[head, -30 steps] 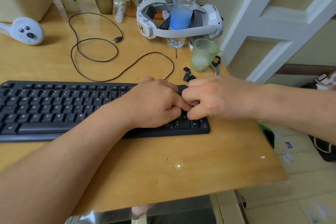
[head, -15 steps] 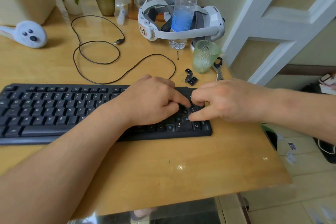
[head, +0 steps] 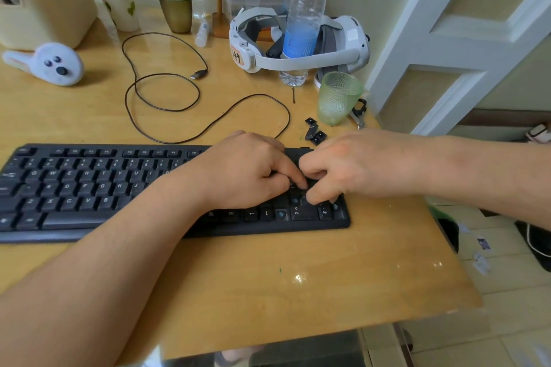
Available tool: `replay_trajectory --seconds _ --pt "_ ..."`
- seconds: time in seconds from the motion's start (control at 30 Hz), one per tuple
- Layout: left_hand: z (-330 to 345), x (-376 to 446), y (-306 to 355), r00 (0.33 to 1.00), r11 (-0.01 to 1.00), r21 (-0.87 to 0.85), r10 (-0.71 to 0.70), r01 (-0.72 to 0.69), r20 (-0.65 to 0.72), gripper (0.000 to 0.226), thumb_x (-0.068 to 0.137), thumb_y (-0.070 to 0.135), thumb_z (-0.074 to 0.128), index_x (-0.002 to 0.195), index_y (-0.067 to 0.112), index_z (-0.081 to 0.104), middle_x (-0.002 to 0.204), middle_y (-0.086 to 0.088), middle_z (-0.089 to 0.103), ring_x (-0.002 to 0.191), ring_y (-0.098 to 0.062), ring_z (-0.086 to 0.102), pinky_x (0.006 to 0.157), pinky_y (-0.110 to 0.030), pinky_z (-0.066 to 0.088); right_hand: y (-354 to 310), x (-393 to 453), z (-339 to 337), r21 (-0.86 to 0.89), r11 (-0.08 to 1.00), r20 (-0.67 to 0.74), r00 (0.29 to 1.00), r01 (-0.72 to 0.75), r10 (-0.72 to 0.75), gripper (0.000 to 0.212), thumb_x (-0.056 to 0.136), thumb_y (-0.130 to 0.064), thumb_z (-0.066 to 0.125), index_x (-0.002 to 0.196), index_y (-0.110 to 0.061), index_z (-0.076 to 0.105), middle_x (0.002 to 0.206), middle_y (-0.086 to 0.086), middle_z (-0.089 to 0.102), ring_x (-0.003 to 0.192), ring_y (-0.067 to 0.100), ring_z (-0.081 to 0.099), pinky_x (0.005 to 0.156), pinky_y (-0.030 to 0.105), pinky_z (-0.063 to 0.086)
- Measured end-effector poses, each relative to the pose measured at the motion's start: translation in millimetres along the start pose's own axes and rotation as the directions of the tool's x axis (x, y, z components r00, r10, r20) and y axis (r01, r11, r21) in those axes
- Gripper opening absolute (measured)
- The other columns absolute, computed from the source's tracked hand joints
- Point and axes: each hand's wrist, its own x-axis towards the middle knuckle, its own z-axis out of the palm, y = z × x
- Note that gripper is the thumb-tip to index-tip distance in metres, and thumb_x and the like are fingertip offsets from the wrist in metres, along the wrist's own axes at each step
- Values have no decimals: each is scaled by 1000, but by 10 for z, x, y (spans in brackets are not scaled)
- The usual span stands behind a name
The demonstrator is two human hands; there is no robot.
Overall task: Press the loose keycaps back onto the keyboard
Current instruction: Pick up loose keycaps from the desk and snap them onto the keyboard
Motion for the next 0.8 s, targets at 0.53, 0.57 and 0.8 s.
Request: replay_trajectory --seconds 0.53,0.57,0.8 --pt "-20 -31 14 994 963 -269 3 -32 -108 21 93 34 70 111 39 79 90 14 72 90 -12 67 81 -31 54 -13 -340 490 816 579 -318 833 -3 453 24 91 -4 74 93 -27 77 85 -7 73 77 15 66 76 24 56" --pt "-18 -31 0 993 961 -276 0 -33 -121 19 94 33 72 110 39 79 91 12 73 91 -14 67 82 -34 54 -26 -347 518 858 513 -322 810 30 490 24 92 0 72 94 -23 77 79 -8 73 71 10 64 71 22 55" --pt "-13 -28 -4 991 963 -271 -38 2 -127 20 90 44 77 110 39 78 89 15 73 85 -8 66 77 -22 52 -209 -312 625 940 293 -324 721 173 613 22 93 3 68 100 -16 77 72 -3 70 70 12 61 63 21 52"
